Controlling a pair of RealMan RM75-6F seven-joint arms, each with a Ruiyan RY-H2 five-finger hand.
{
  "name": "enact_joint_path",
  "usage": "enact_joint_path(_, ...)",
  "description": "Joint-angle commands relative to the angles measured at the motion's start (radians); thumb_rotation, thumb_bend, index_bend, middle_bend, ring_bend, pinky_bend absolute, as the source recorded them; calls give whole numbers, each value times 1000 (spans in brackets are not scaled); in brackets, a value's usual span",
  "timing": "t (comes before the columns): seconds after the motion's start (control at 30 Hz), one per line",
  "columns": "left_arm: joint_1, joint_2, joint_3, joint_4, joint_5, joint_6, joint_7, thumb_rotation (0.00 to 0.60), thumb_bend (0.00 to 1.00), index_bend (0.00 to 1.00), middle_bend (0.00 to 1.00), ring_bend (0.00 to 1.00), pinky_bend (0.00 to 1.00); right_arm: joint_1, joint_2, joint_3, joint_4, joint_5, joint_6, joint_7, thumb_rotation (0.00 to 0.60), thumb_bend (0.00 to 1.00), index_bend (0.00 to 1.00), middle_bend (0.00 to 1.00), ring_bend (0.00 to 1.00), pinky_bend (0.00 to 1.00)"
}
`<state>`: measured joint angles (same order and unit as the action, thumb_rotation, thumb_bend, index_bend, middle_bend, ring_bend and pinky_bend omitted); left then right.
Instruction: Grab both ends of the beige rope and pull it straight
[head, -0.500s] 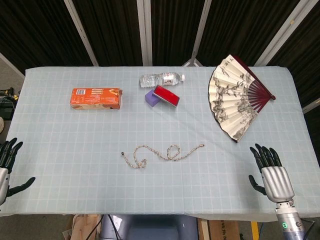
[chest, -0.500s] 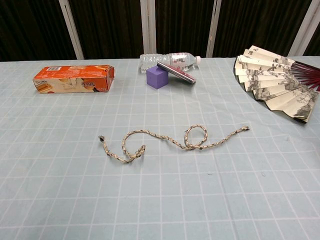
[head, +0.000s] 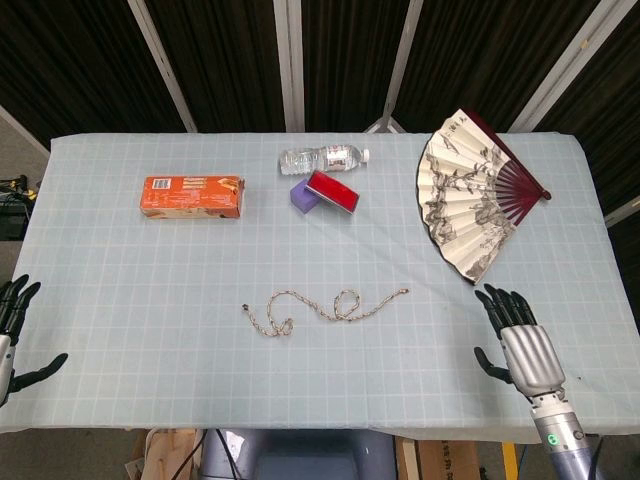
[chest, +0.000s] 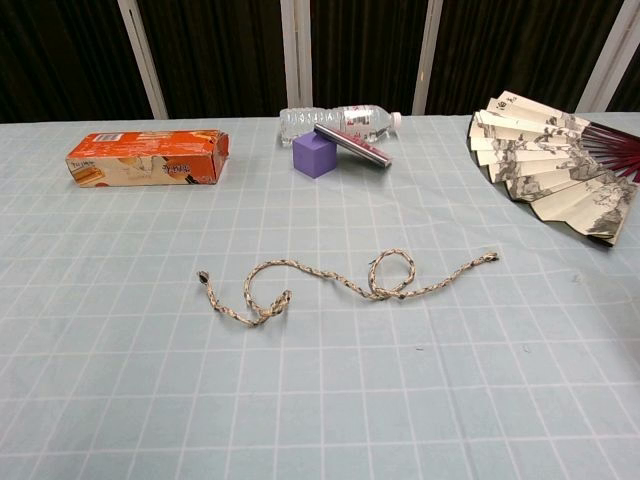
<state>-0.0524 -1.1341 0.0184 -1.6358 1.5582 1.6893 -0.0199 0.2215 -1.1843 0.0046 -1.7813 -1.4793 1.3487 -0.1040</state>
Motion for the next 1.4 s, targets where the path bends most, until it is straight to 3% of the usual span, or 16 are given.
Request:
enact_joint_path(0.03,2,0,-6,1,-2,-1,-2,600,157,61,0,0,0,47,-8,25,-20,14,-64,-6,600,392,58,83,0,0)
enact_joint_path(0.13,3,-1,-13,1,-4,-7,-2,600,157,61,0,0,0,93,-27,37,-14,18,-130,-41,600,392,178,172,15,3)
enact_joint_path(0.2,-1,-3,-17,0,-5,-19,-5,600,157,61,0,0,0,150,-64,45,-1,36,-222,-91,600,392,234,190,22,8)
enact_joint_path(0.37,3,-2,-23,9,-3,-26,-8,600,157,61,0,0,0,207,-155,75,46,94,-285,-165,600,392,384,231,39,24)
enact_joint_path(0.6,7,5,-34,14,-6,-32,-27,600,157,61,0,0,0,265,-259,112,120,168,-328,-236,600,392,453,248,48,36)
enact_joint_path(1.13,8,11,-50,22,-8,-54,-51,600,157,63,0,0,0,348,-407,153,275,292,-370,-294,600,392,489,255,49,36)
enact_joint_path(1.4,8,11,-55,21,-11,-65,-53,600,157,68,0,0,0,368,-441,153,309,302,-360,-314,600,392,358,239,52,36)
